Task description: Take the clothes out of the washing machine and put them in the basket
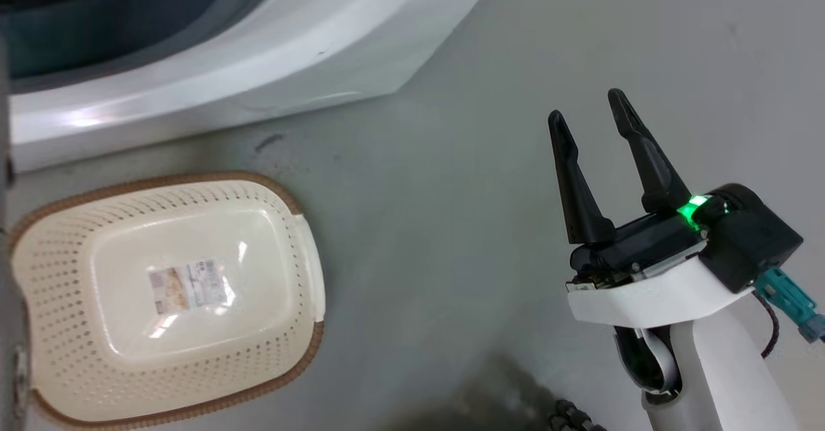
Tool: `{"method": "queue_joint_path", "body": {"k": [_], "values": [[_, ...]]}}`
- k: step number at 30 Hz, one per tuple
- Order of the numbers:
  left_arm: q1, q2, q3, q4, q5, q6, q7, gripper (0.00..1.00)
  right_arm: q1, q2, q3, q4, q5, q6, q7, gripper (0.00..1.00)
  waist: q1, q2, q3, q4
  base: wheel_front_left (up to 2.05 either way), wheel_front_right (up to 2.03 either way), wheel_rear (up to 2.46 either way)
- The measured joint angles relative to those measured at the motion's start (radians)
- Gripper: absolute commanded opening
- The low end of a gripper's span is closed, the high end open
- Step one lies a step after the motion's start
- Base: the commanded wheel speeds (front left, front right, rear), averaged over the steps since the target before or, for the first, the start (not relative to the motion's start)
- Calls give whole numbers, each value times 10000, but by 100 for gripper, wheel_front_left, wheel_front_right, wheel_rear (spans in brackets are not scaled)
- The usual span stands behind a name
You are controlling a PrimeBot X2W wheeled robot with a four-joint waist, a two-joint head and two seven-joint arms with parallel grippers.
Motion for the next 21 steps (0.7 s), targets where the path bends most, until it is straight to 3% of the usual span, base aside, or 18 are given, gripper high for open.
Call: {"method": "queue_joint_path", "body": {"k": [8, 16, 21], "values": [[1695, -694, 249, 115, -796, 123, -1987, 0, 401, 4, -105, 437, -460, 2, 0, 100, 0, 0, -1427, 452, 0, 0, 0], [3738, -1248, 685, -12, -1668, 167, -3196, 0, 1017, 6, -128, 809, -748, 2, 8, 100, -2, 0, -3009, 724, 0, 0, 0], [4817, -1553, 980, -886, -2180, 107, -3544, 0, 1375, 4, -324, 853, -936, 0, 167, 100, -3, 0, -3869, 863, 0, 0, 0]]}}
